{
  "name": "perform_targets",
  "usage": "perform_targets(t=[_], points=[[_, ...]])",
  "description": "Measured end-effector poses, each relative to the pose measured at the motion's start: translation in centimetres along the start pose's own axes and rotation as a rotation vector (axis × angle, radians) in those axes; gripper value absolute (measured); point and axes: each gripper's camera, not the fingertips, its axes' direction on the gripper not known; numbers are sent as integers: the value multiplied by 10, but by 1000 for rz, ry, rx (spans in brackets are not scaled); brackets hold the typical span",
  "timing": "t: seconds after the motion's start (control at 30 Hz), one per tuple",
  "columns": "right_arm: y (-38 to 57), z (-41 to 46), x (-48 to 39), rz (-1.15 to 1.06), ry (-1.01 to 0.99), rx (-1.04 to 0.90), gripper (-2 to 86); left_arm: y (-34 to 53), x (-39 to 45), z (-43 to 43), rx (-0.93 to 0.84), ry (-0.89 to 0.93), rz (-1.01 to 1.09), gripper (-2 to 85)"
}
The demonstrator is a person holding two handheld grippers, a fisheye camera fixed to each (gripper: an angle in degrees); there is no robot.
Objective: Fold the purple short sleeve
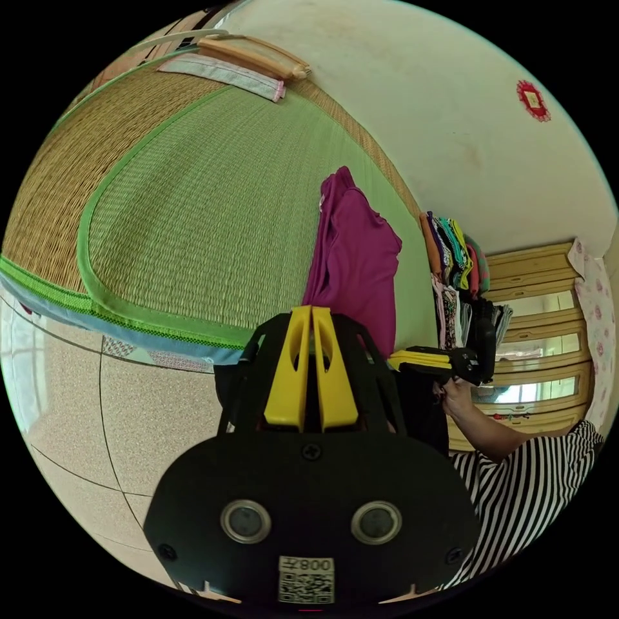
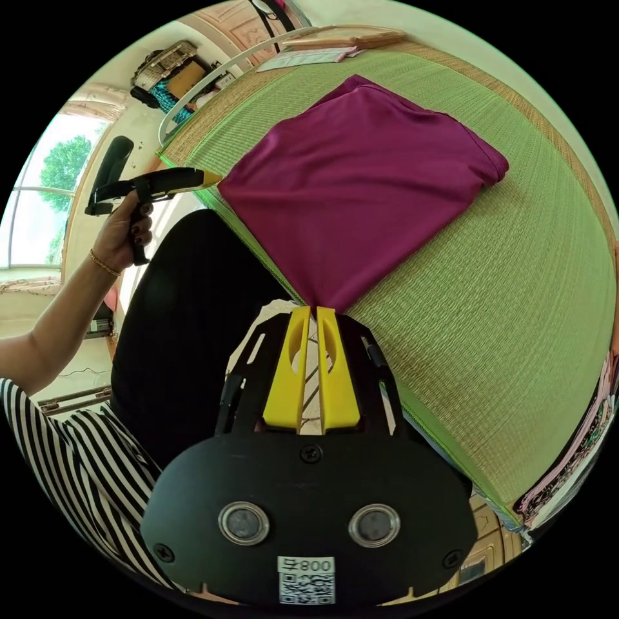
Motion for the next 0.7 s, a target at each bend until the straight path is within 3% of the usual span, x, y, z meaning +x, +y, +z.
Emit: perform_targets(t=[0.27, 0.47, 0.7], points=[[30, 9, 48, 73, -137, 39, 36, 10, 93, -15, 50, 79, 140, 14], [69, 17, 97, 169, -335, 81, 58, 12, 188, 17, -89, 140, 314, 37], [129, 30, 159, 303, -529, 150, 67, 16, 289, 69, -298, 28, 492, 64]])
